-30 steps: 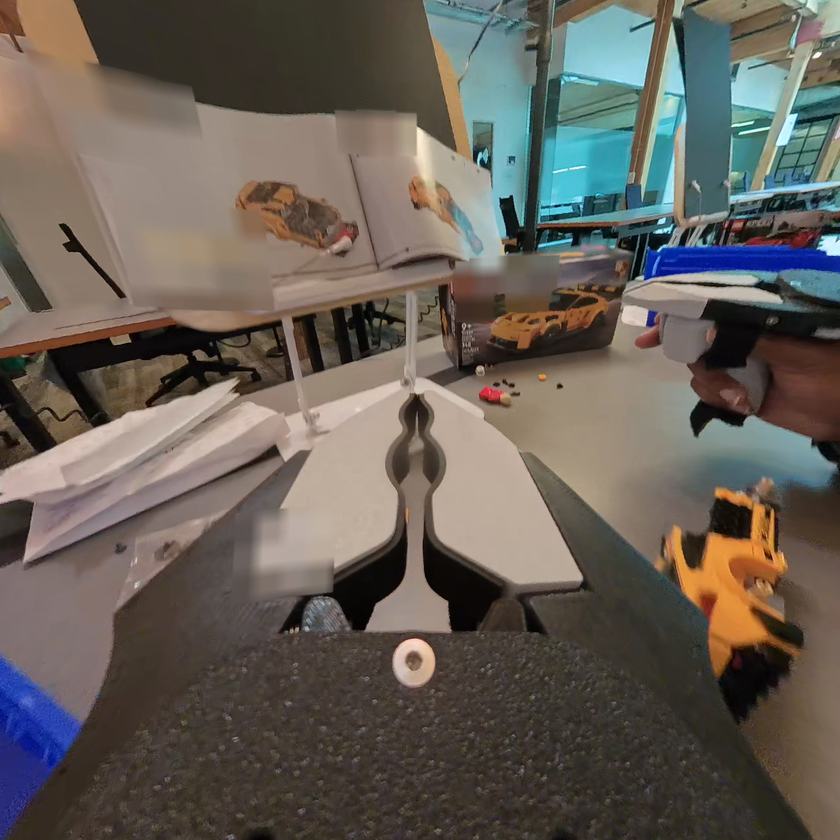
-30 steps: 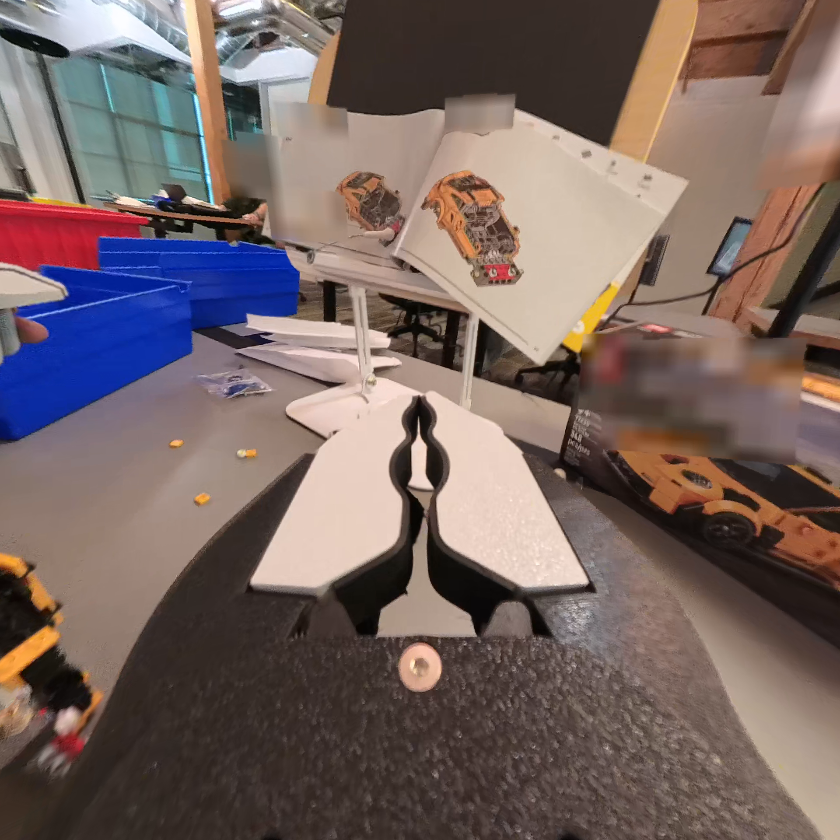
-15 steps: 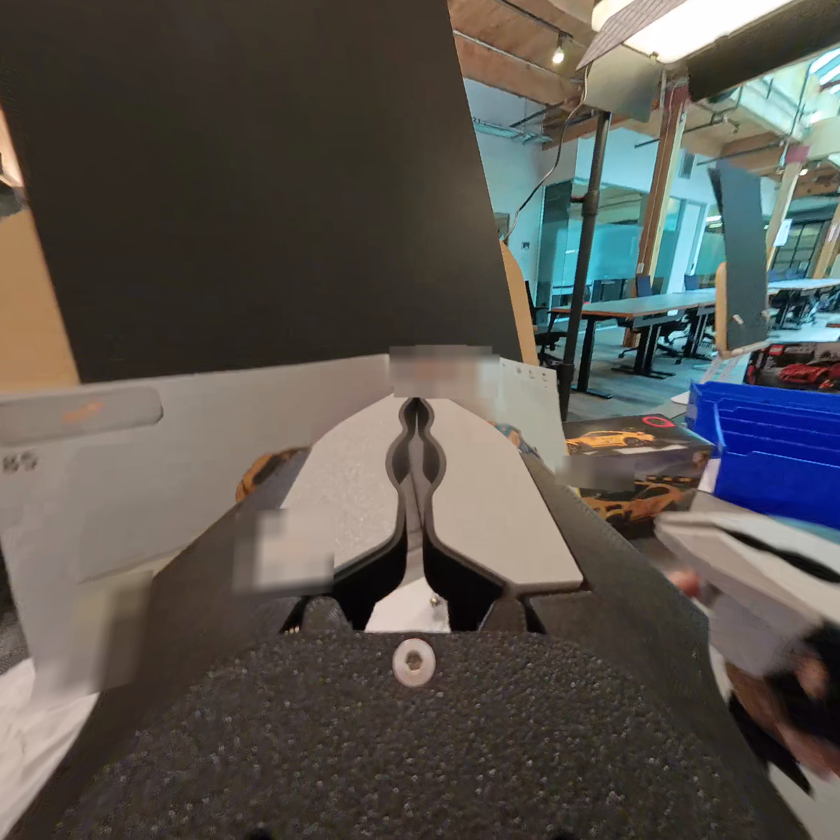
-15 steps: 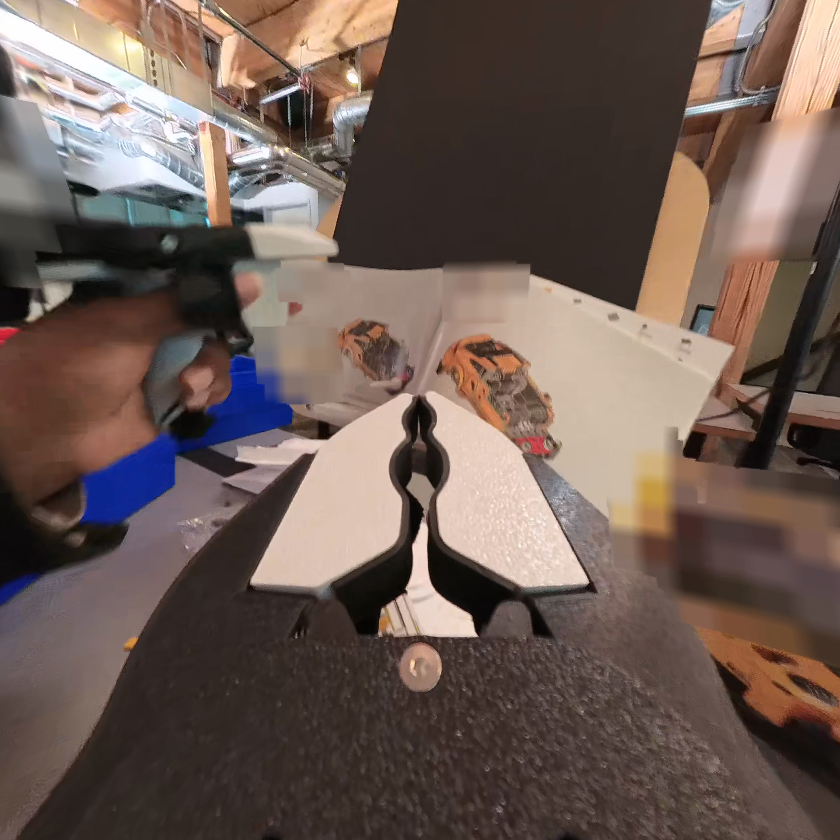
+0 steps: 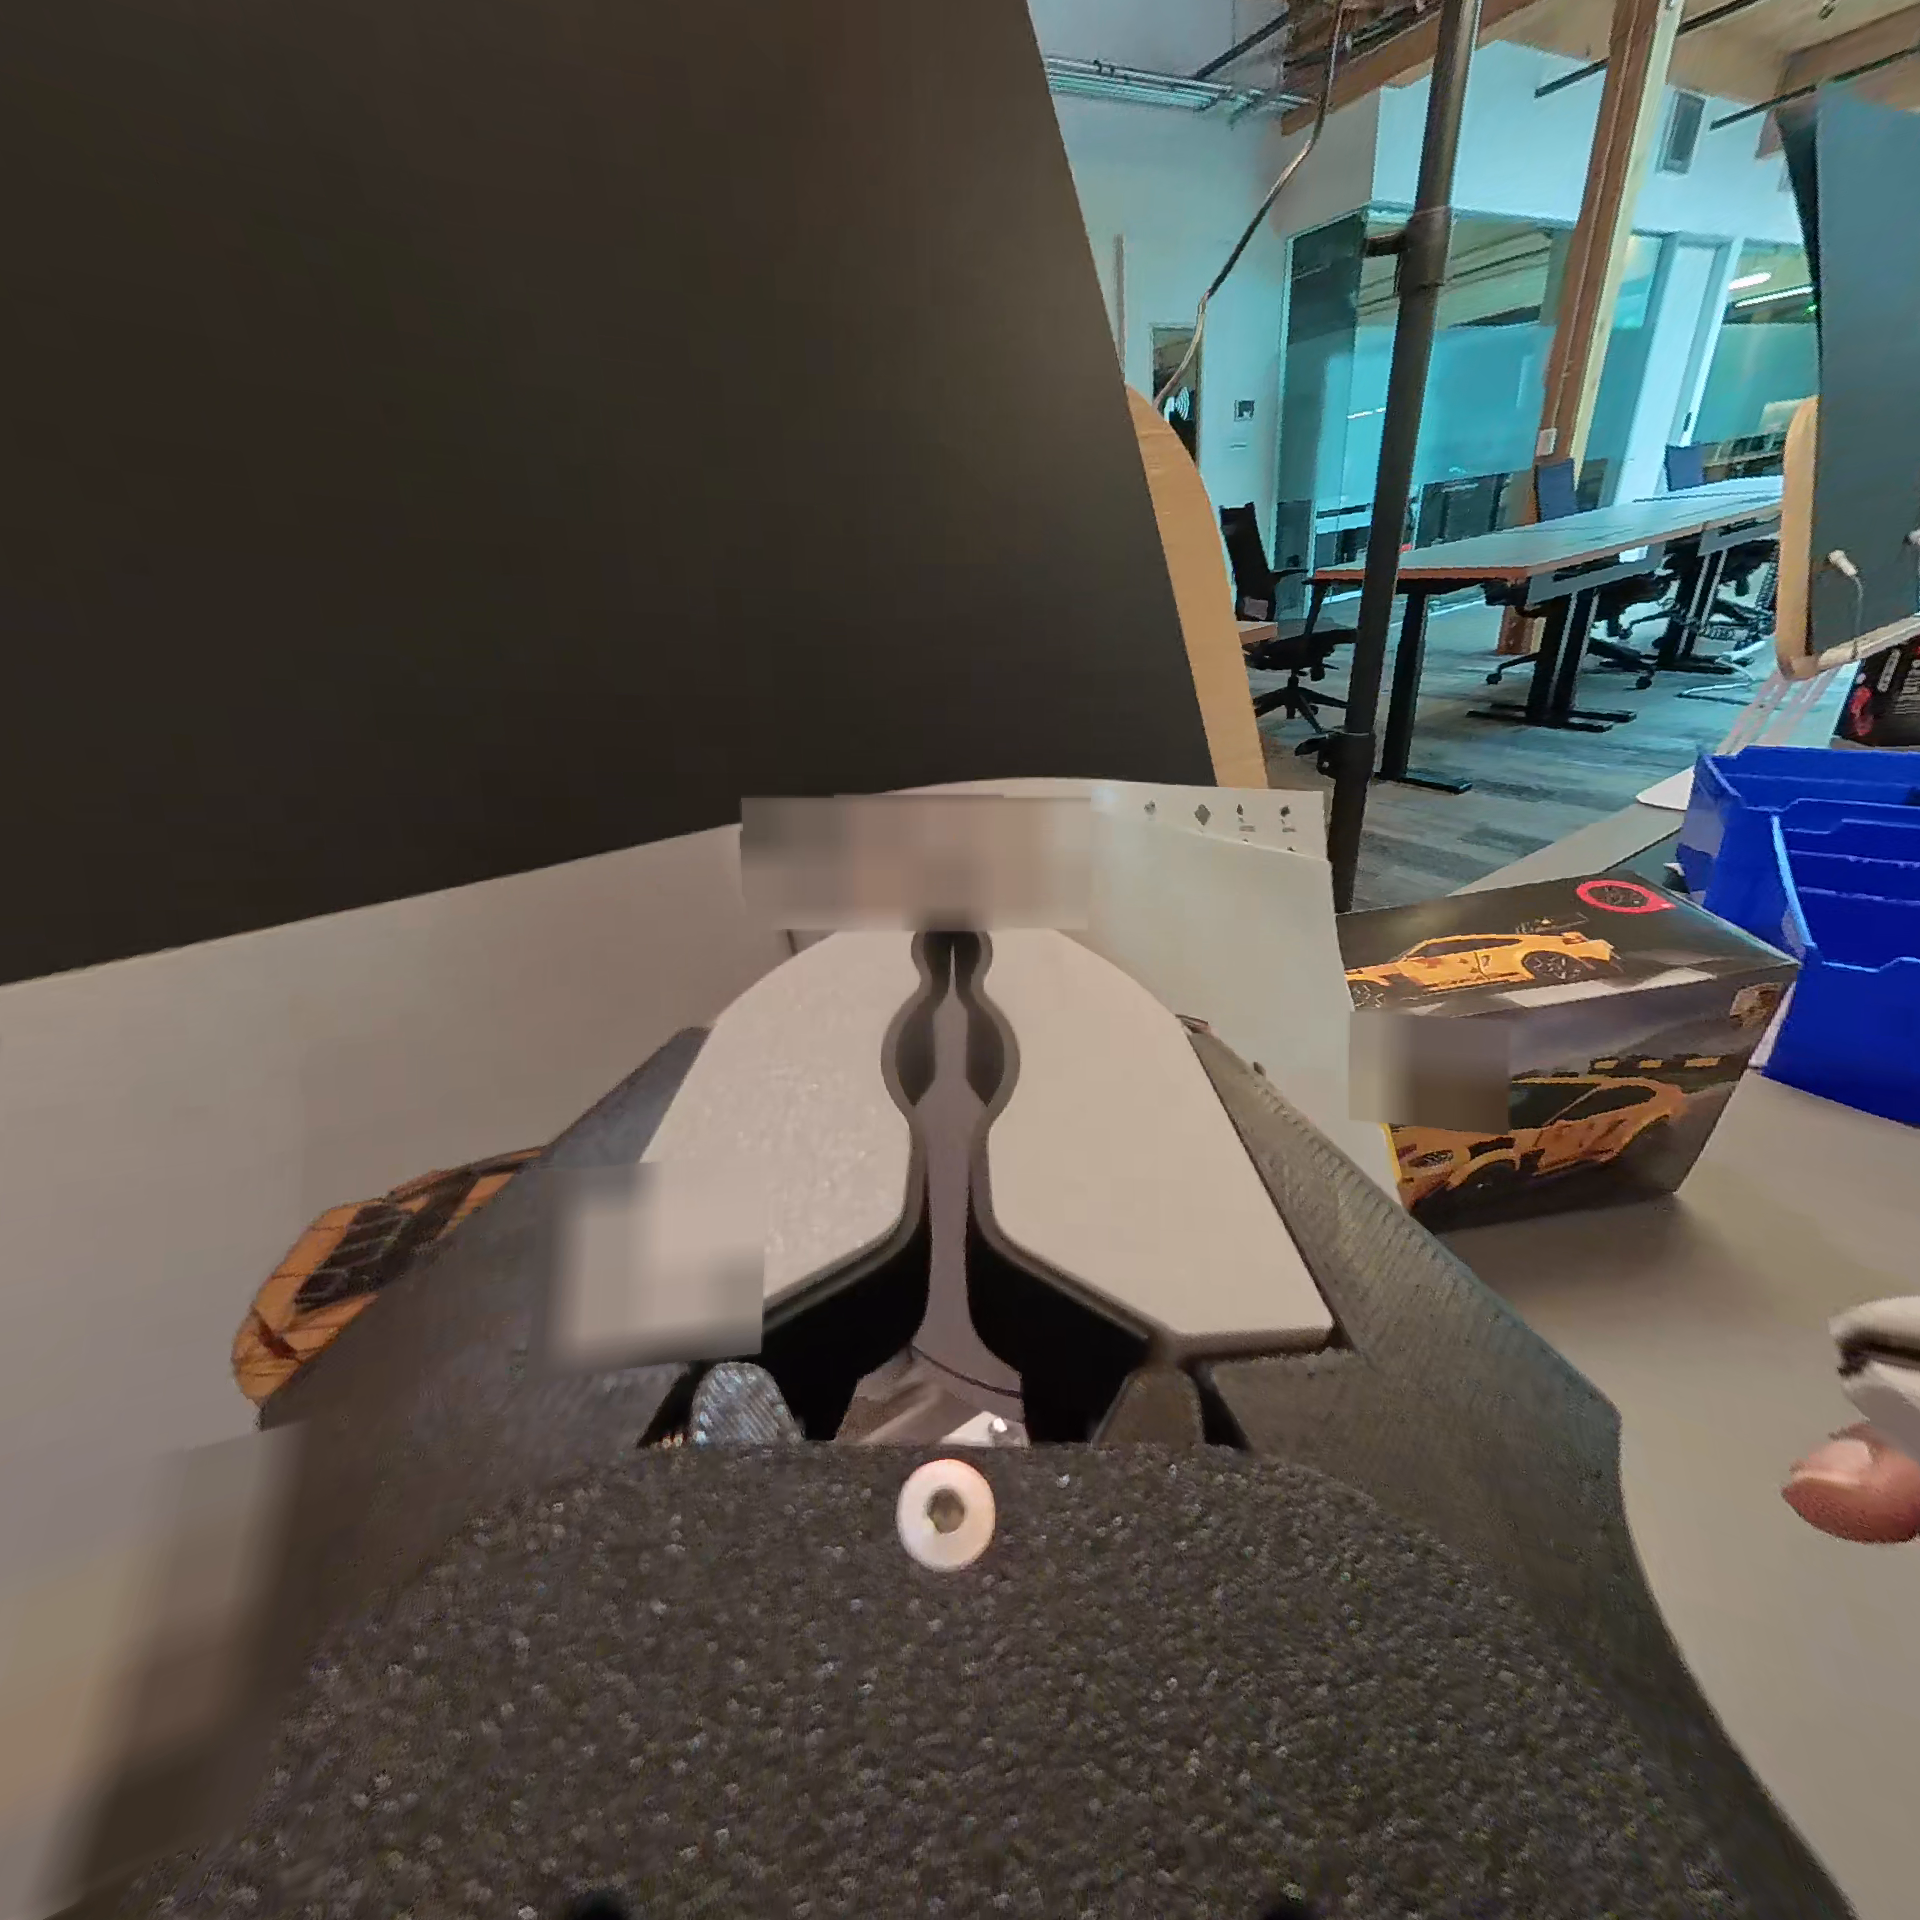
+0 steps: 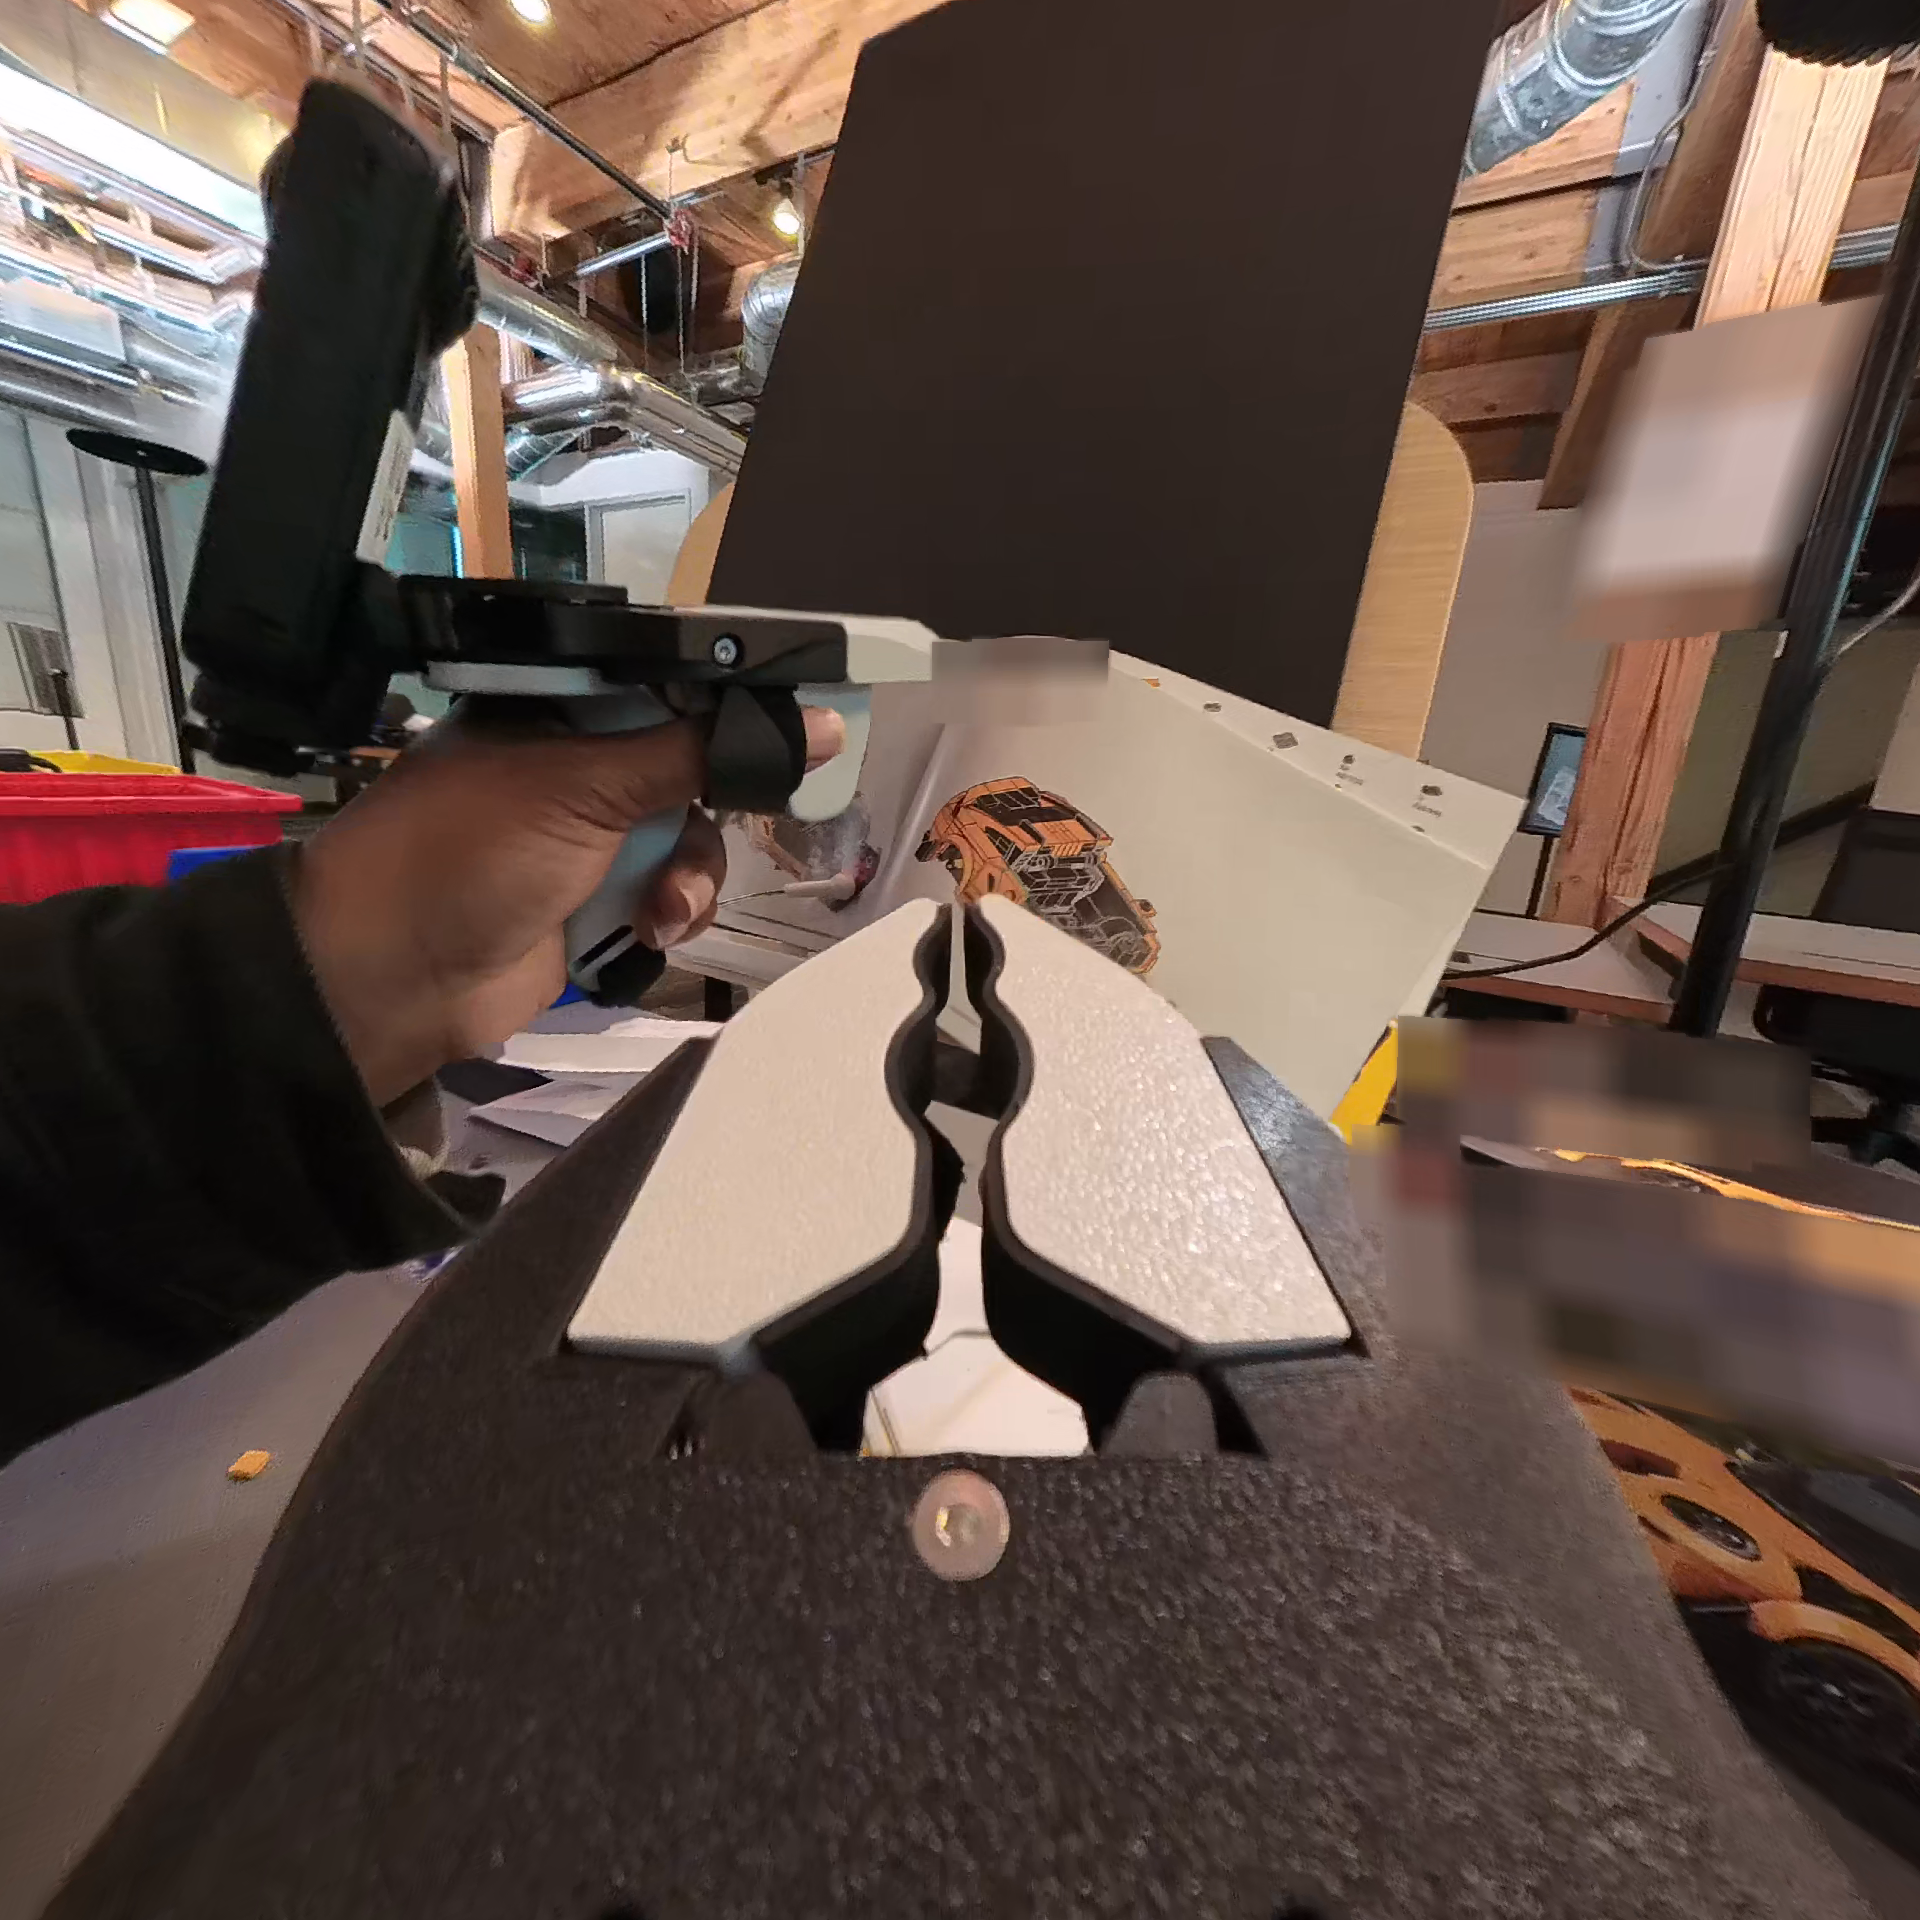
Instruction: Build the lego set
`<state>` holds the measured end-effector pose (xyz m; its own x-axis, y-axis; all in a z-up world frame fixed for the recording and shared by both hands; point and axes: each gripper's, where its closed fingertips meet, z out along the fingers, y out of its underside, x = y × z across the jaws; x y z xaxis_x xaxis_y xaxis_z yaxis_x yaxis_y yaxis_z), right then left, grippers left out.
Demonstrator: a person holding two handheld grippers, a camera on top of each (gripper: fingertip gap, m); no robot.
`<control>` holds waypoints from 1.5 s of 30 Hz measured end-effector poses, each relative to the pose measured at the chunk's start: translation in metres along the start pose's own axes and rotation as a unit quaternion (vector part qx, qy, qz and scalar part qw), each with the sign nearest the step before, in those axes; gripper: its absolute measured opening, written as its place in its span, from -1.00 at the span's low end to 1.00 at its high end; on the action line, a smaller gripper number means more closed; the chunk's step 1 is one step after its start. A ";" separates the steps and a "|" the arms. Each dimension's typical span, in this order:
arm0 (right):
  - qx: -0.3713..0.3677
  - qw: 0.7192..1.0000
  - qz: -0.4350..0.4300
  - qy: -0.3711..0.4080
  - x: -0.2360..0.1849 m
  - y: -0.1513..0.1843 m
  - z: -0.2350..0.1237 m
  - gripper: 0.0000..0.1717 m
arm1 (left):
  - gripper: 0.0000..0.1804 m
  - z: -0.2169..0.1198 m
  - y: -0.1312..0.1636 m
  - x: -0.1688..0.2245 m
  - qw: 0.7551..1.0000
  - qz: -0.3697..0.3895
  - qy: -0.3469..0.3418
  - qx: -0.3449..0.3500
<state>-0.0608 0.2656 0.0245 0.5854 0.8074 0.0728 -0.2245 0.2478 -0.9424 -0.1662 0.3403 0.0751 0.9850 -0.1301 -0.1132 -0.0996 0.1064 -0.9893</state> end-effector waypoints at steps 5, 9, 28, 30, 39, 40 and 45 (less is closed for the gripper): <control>0.000 1.000 -0.002 0.007 0.005 0.001 -0.001 -0.98 | -1.00 -0.013 0.006 0.008 1.000 -0.013 0.006 0.009; -0.006 1.000 -0.007 0.002 0.002 0.005 0.000 -0.97 | -1.00 -0.021 0.008 0.010 1.000 -0.012 0.012 0.008; -0.021 1.000 -0.013 -0.008 -0.004 0.014 0.002 -0.96 | -1.00 -0.033 0.005 0.011 0.998 -0.032 0.025 0.041; -0.022 1.000 -0.011 -0.007 -0.004 0.014 0.002 -0.96 | -1.00 -0.033 0.006 0.013 0.998 -0.030 0.026 0.040; -0.028 0.999 -0.004 -0.016 -0.008 0.018 0.003 -0.95 | -1.00 -0.029 0.002 0.016 0.998 -0.027 0.026 0.042; -0.029 0.999 -0.005 -0.016 -0.009 0.018 0.003 -0.95 | -1.00 -0.027 0.001 0.016 0.998 -0.027 0.027 0.042; -0.033 0.999 -0.009 -0.017 -0.010 0.022 0.004 -0.95 | -1.00 -0.020 -0.005 0.019 0.998 -0.021 0.035 0.051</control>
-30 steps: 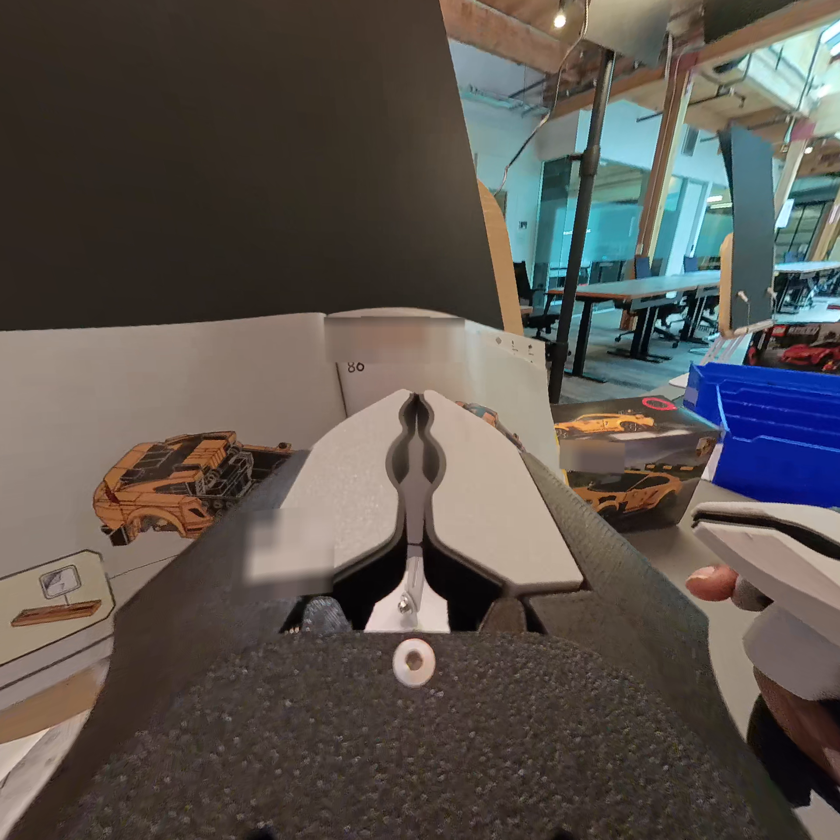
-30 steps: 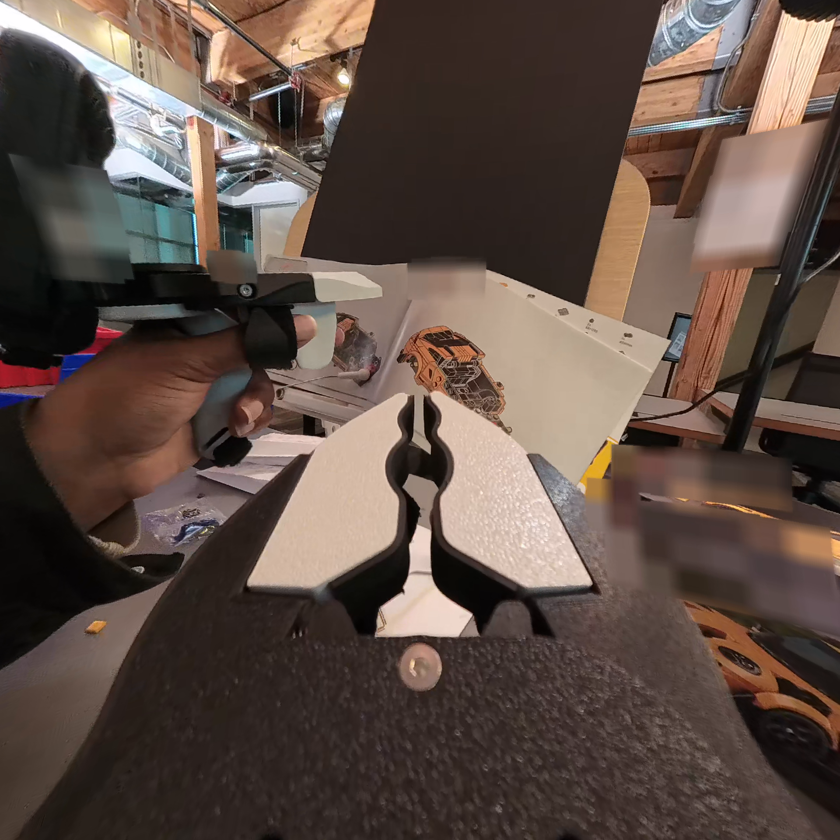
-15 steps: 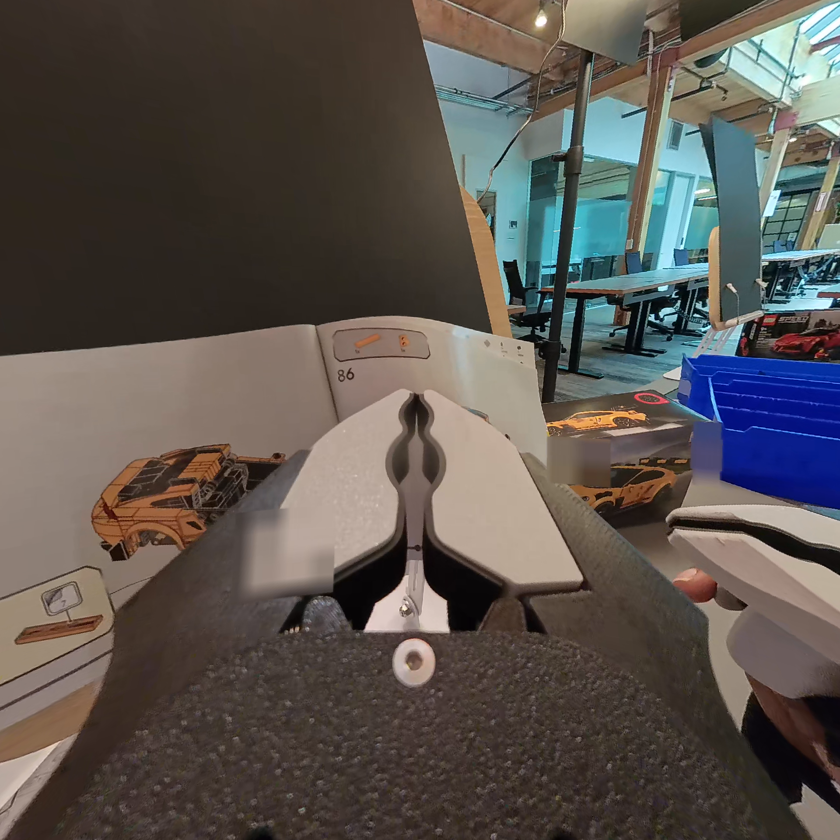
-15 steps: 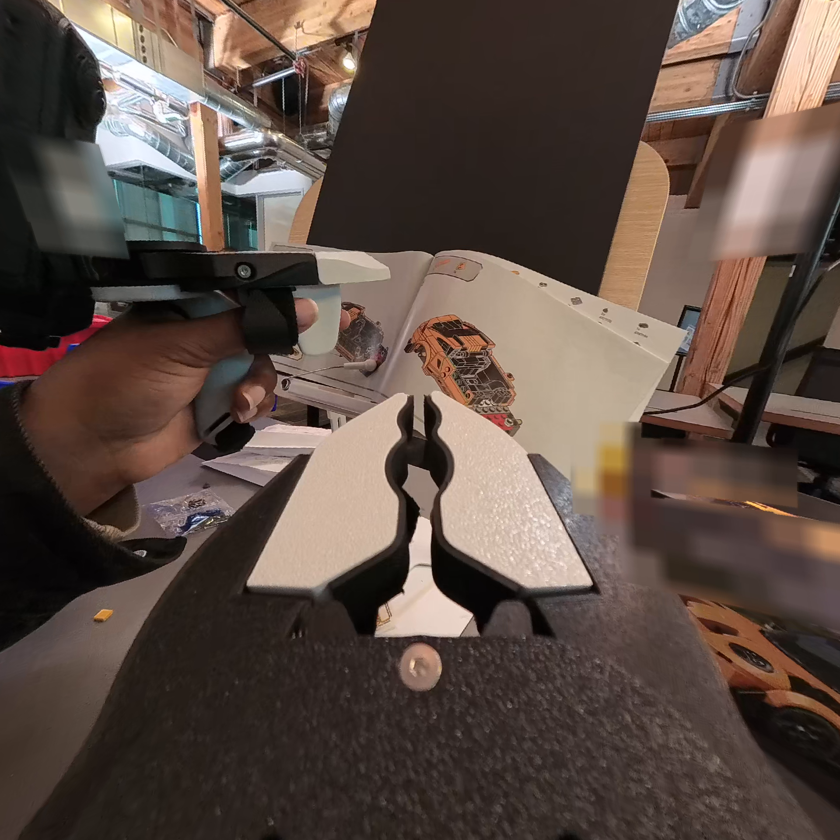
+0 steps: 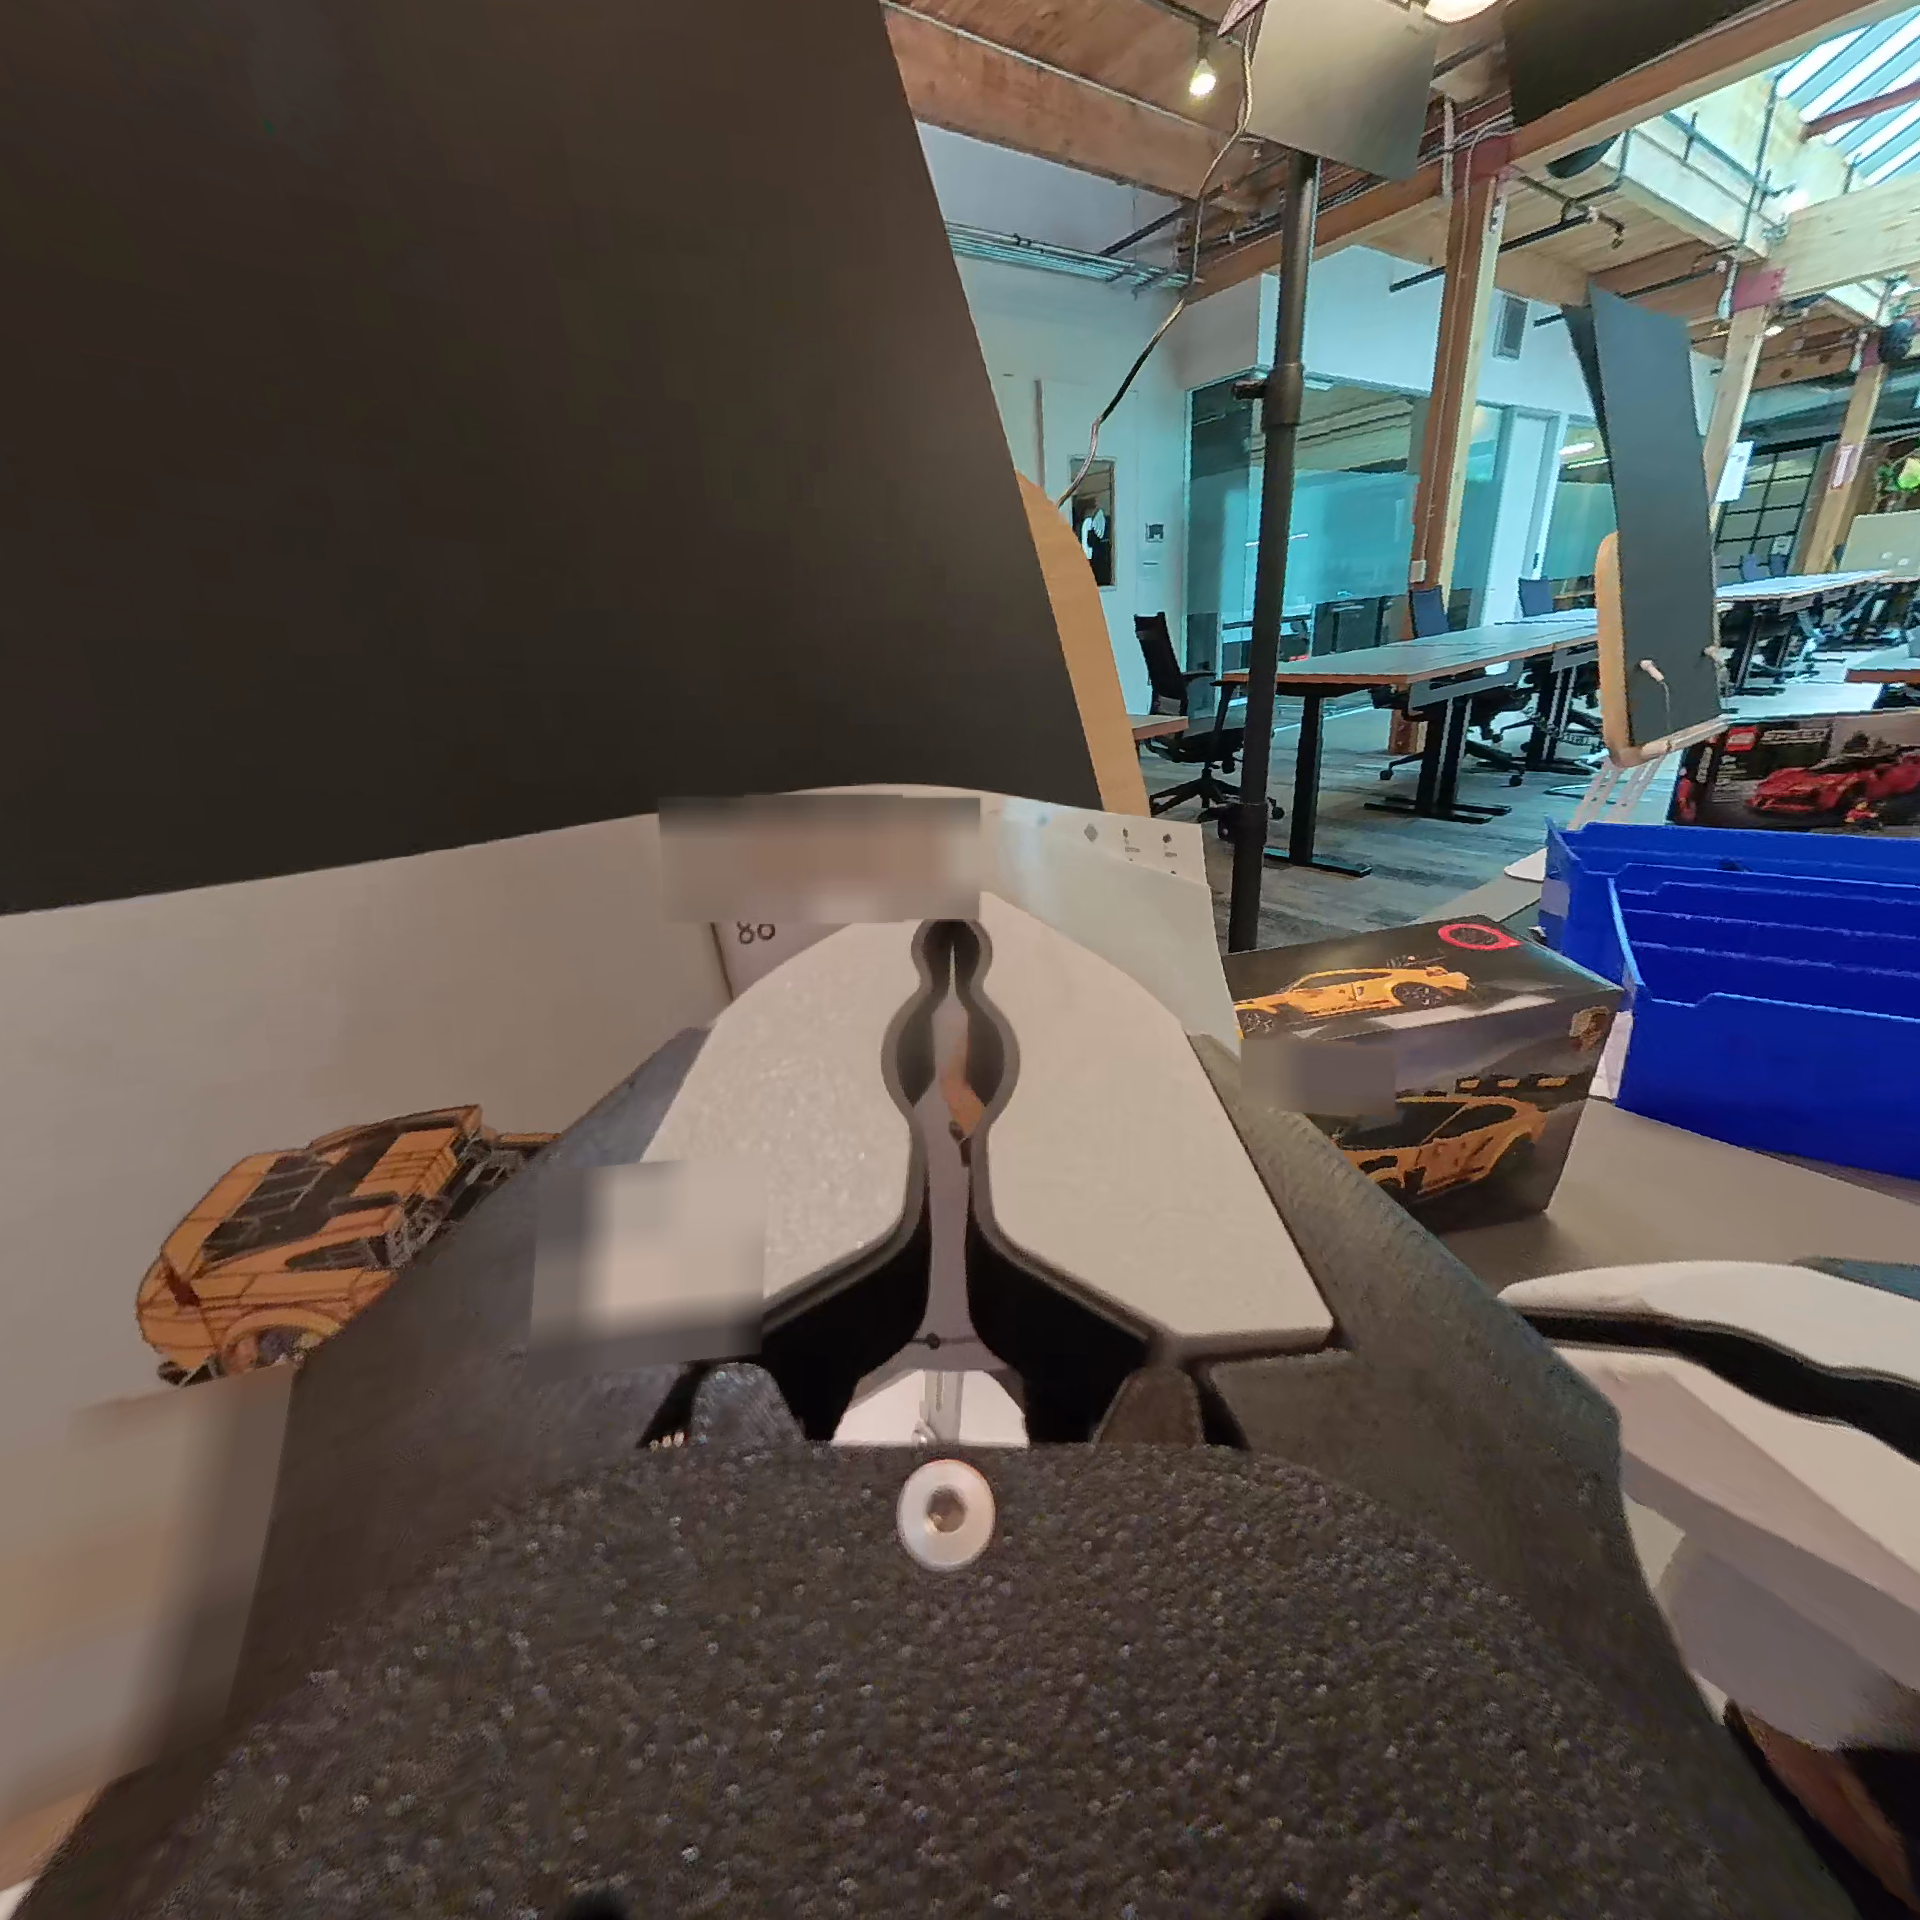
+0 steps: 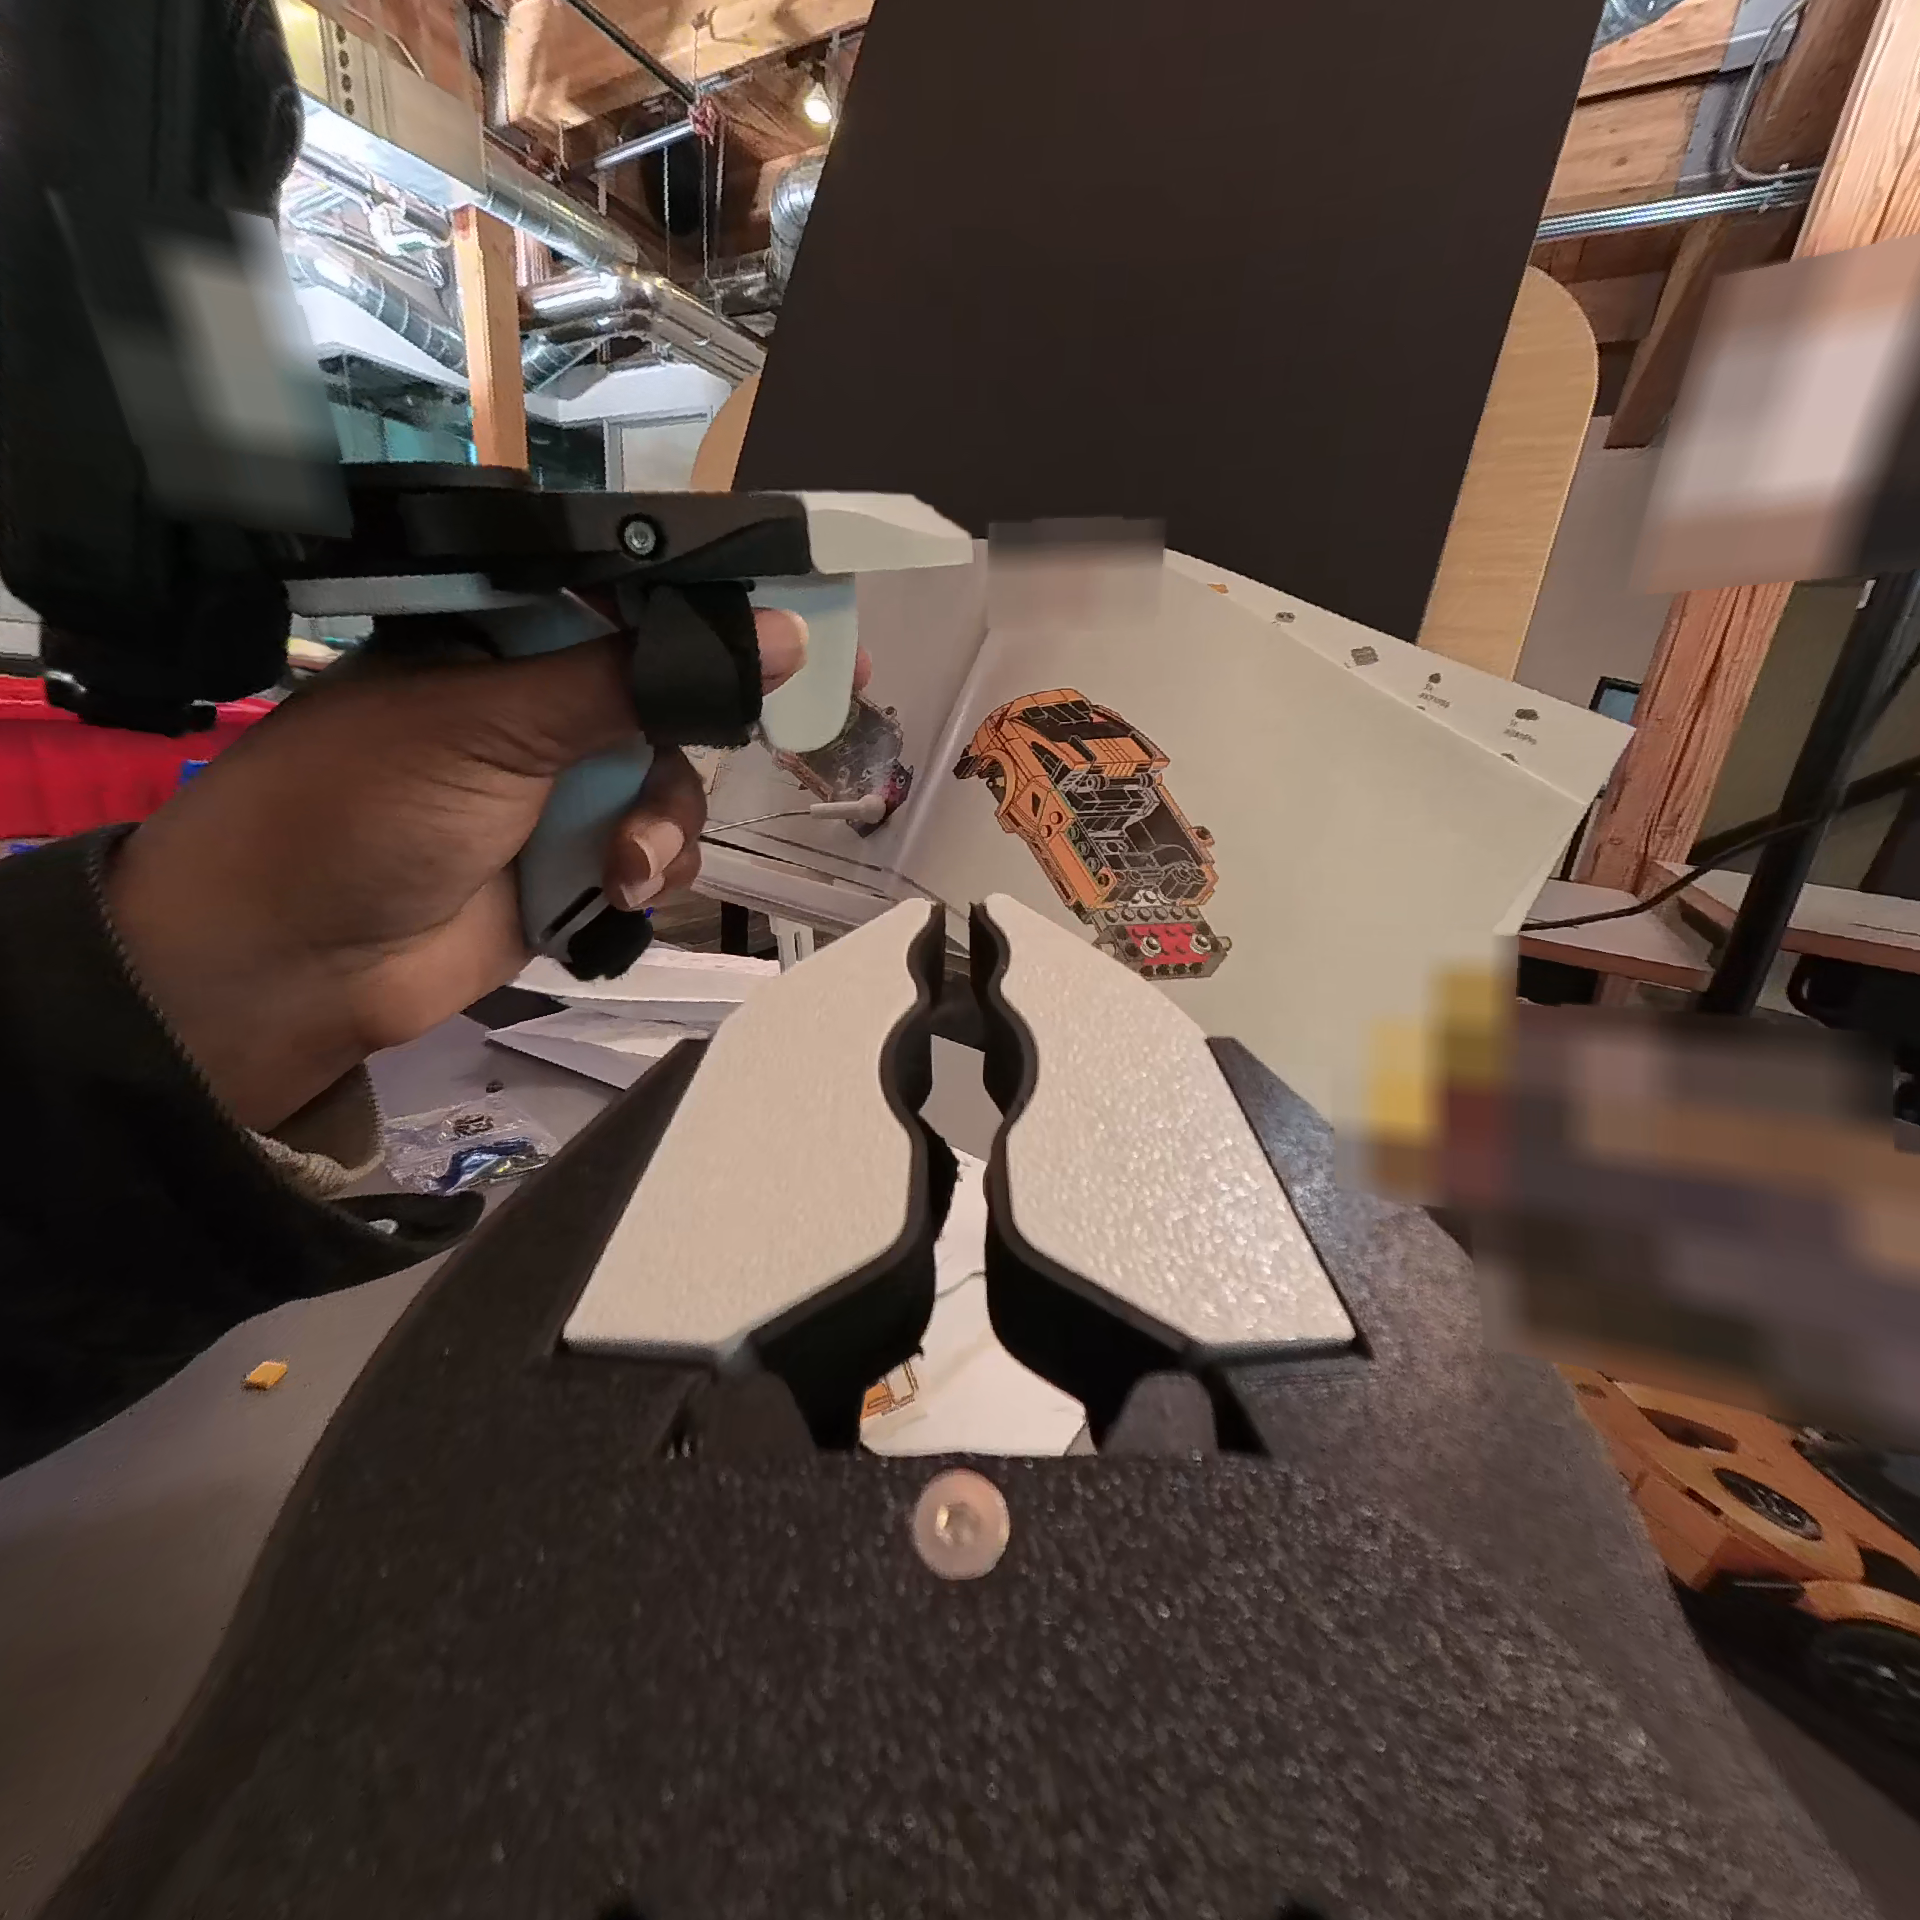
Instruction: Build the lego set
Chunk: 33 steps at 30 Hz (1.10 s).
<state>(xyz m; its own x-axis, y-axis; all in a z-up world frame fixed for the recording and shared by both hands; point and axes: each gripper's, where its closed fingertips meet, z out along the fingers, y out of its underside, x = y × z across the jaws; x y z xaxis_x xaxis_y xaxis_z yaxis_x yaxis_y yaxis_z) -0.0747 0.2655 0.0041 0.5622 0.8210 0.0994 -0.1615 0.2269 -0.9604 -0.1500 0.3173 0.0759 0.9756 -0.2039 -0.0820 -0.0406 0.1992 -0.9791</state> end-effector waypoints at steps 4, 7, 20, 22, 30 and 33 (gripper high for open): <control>-0.008 1.000 0.004 0.002 0.002 0.006 0.002 -0.95 | -1.00 0.008 0.001 0.005 1.000 0.004 0.010 -0.001; -0.013 1.000 0.002 0.001 0.001 0.009 0.003 -0.95 | -1.00 0.010 0.001 0.006 1.000 0.005 0.015 -0.001; -0.025 0.999 0.018 -0.014 0.006 0.013 0.002 -0.95 | -1.00 -0.107 -0.112 -0.001 0.996 0.052 0.070 -0.011; -0.023 1.000 0.007 -0.019 0.003 0.010 0.001 -0.95 | -1.00 -0.129 -0.105 -0.008 0.993 0.088 0.062 -0.041; -0.032 0.998 0.007 -0.056 -0.005 0.003 -0.019 -0.95 | -0.88 -0.260 -0.016 -0.102 0.963 0.122 -0.034 -0.239; -0.058 0.996 0.024 -0.069 -0.007 0.019 -0.033 -0.95 | -0.86 -0.321 0.012 -0.154 0.928 0.124 -0.080 -0.342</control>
<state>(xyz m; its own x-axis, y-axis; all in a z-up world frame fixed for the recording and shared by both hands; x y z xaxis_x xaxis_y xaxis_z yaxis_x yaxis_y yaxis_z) -0.0551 0.2466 -0.0232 0.4389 0.8950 0.0799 -0.0860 0.1303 -0.9877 -0.3702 0.0433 0.0171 0.9350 -0.0778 -0.3460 -0.3430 -0.4460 -0.8267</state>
